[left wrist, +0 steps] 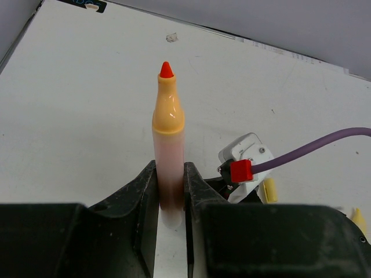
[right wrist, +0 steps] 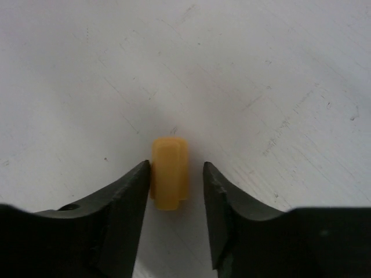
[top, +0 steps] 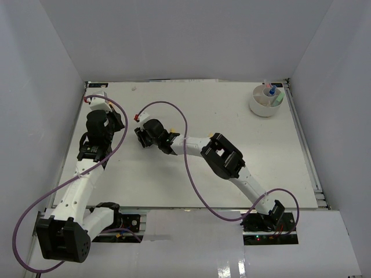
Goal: Sort the stationery into containers
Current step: Move the pen cap to the center of the board.
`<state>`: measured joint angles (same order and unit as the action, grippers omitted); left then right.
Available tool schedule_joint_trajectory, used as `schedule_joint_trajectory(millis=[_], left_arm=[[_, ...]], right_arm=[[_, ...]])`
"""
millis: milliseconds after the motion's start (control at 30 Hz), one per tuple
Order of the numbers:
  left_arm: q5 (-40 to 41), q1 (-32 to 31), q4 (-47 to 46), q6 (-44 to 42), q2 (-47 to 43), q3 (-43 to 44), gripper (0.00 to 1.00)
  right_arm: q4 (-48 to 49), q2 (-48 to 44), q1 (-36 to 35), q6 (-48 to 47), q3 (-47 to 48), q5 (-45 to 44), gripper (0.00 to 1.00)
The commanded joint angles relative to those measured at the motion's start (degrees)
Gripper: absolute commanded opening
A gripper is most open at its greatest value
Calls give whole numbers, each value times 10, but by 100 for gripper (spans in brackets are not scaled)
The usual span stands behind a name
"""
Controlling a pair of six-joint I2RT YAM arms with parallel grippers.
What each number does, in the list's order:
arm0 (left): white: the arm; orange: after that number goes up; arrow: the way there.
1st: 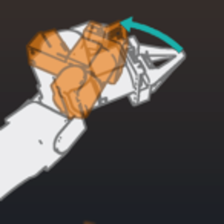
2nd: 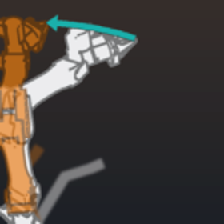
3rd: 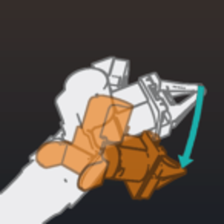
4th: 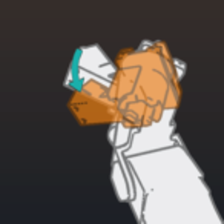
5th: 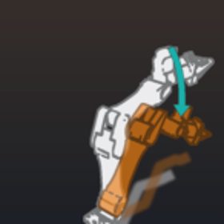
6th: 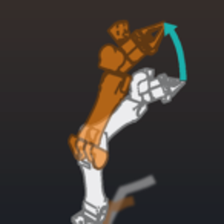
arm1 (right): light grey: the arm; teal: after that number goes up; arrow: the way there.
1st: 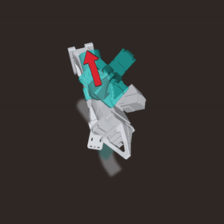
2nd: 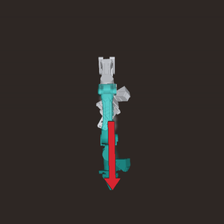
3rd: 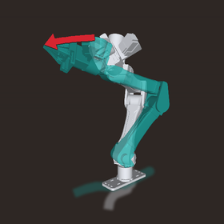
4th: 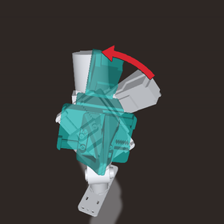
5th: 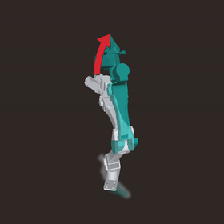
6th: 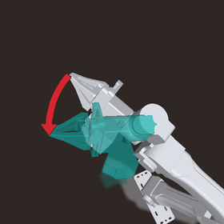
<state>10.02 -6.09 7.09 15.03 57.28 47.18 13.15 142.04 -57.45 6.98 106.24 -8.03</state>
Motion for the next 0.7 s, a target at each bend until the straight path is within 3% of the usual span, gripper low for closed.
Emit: schedule_joint_trajectory(millis=[0, 33, 233, 533, 667], left_arm=[[-8, 4, -1, 1, -18, -7, 25], [-10, 4, -2, 0, -18, -7, 25], [-16, 4, -6, 1, -18, -9, 26], [-55, 4, -13, 7, -14, -12, 26], [-76, 4, -16, 11, -11, -12, 26]], right_arm=[[4, -11, -5, 2, -33, -11, 44], [8, -18, -5, 0, -44, -11, 37], [28, -112, -4, -12, -162, -26, 29], [-14, -318, 3, -10, -410, -59, 29], [-54, -367, 13, 5, -465, -58, 30]])
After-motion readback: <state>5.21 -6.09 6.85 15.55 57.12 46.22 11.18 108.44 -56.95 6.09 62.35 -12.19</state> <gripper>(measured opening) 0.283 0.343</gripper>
